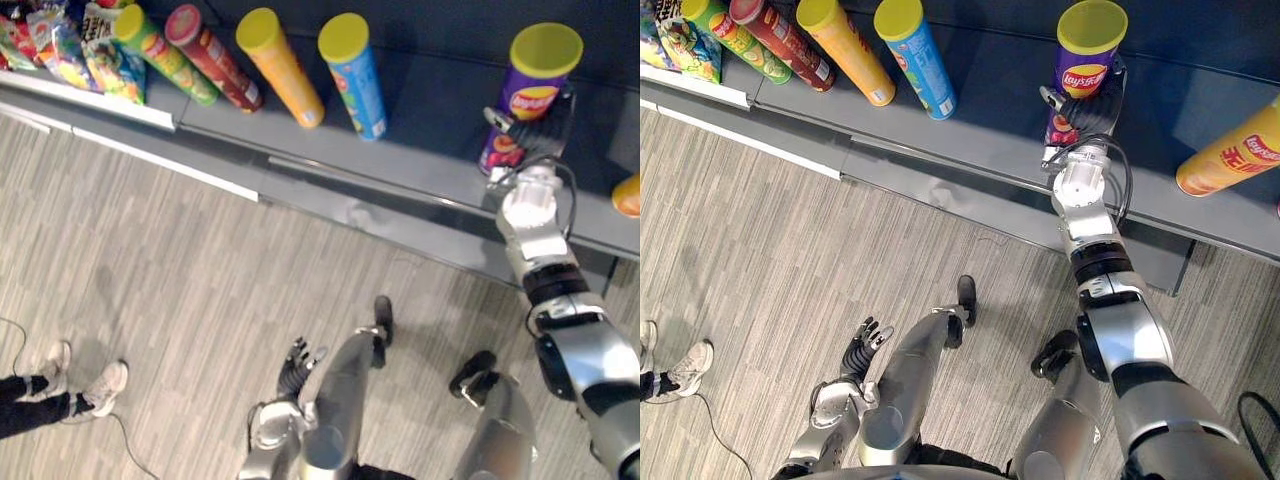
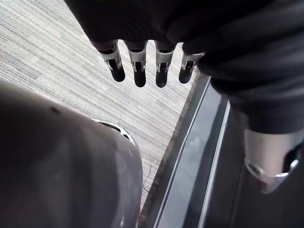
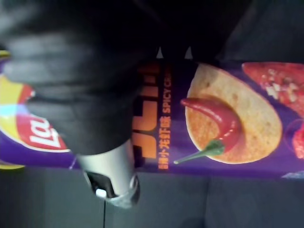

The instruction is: Put the gum and the chips on the shelf.

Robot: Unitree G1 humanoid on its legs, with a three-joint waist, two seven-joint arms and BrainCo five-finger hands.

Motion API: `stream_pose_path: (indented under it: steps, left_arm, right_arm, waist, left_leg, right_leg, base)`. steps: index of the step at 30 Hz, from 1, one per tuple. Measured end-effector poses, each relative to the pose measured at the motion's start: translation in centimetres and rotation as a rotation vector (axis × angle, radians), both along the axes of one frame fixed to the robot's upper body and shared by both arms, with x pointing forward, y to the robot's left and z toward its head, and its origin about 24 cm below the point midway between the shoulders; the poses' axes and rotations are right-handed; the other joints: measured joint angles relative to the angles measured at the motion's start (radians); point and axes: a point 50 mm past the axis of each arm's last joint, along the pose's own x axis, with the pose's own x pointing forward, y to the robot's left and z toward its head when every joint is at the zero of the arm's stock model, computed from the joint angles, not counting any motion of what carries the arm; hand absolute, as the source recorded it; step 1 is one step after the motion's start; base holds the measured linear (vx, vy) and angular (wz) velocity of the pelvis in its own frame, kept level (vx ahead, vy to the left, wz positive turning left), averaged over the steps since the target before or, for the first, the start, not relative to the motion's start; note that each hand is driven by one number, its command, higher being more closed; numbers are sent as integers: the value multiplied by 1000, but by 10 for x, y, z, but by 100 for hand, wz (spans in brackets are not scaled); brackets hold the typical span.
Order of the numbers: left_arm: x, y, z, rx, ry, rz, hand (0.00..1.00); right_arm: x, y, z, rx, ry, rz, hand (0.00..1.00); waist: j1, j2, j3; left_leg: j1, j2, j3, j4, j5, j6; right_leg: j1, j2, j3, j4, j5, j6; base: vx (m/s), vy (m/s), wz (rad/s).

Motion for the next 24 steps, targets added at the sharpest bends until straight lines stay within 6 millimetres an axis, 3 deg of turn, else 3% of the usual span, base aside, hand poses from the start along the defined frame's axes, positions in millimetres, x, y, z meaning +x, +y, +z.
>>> stream_pose_path:
  steps: [17, 18, 21, 24]
  left_arm:
    - [9, -8, 2, 6, -24, -27, 0]
    - [9, -9, 2, 7, -21, -25, 0]
    - [12, -10, 3, 9, -25, -20, 0]
    - [12, -10, 3, 9, -28, -20, 0]
  right_arm:
    - [-2, 5, 4, 23, -73, 0, 100]
    - [-2, 6, 3, 18, -69, 1, 0]
    - [-1, 5, 0, 16, -54, -4, 0]
    - [1, 4, -17, 17, 9, -16, 0]
  waist:
    - [31, 15, -10]
    - [34, 16, -11]
    - [44, 16, -11]
    - [48, 16, -11]
  left_leg:
    - [-50, 25, -2, 25, -12, -14]
    - [-50, 29, -2, 32, -14, -13]
    - [-50, 36, -2, 35, -17, -14]
    - [-50, 39, -2, 38, -19, -16]
  right_leg:
    - [-50, 18, 4, 14, -9, -14]
    - [-48, 22, 4, 14, -10, -15]
    - [-48, 28, 4, 14, -12, -19]
    - [-47, 30, 4, 14, -15, -20]
  base:
    - [17, -86, -3]
    - [60, -118, -7]
    - [47, -106, -4]
    - [36, -91, -2]
